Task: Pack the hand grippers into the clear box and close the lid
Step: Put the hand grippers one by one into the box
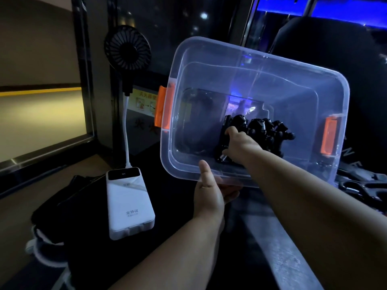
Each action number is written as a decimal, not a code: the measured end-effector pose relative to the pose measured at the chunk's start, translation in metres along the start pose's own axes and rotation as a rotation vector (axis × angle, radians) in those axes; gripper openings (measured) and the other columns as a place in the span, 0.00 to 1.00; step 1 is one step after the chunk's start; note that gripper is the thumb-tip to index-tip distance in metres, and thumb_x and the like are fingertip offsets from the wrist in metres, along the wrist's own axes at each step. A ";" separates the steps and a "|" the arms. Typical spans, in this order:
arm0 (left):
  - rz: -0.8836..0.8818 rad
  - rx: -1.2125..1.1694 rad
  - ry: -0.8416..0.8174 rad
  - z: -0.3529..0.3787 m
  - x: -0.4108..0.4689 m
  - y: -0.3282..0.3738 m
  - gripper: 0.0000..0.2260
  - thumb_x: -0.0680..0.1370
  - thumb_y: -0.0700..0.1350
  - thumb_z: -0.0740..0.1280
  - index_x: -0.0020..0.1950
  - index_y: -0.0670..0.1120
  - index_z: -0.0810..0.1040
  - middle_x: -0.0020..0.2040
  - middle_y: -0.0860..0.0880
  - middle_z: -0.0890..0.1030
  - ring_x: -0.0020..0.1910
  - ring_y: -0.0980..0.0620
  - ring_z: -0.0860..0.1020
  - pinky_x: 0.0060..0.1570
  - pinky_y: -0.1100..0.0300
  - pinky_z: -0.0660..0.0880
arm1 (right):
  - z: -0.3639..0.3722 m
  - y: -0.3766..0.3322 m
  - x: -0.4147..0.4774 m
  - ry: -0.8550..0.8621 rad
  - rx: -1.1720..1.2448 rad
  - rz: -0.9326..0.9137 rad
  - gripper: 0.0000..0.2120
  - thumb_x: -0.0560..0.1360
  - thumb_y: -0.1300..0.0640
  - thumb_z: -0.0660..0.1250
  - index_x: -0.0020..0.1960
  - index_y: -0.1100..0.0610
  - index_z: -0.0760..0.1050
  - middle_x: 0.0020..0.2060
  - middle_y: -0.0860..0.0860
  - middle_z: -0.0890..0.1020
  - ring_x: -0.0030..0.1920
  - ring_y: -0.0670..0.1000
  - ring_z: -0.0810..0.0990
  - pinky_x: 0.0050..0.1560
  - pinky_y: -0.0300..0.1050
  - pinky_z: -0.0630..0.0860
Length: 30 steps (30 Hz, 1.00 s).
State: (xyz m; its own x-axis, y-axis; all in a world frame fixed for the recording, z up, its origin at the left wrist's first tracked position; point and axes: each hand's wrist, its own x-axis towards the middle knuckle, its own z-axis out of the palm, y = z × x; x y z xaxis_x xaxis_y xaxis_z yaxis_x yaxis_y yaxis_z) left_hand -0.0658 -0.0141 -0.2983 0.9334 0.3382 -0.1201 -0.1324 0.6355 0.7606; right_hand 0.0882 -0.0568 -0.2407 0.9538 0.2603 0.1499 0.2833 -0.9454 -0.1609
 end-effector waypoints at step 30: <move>0.009 0.028 -0.003 -0.001 0.007 -0.005 0.34 0.80 0.64 0.49 0.42 0.40 0.84 0.39 0.39 0.84 0.39 0.44 0.84 0.37 0.57 0.79 | -0.023 0.035 -0.058 0.263 -0.032 -0.107 0.33 0.74 0.42 0.67 0.73 0.47 0.58 0.59 0.59 0.74 0.57 0.63 0.76 0.53 0.52 0.73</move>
State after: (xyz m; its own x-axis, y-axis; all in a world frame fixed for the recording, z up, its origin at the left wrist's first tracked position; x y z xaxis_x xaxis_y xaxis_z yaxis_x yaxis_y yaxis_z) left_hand -0.0592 -0.0143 -0.3037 0.9331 0.3419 -0.1113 -0.1315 0.6125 0.7795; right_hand 0.0400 -0.1094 -0.2324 0.8588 0.3031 0.4130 0.3738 -0.9220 -0.1007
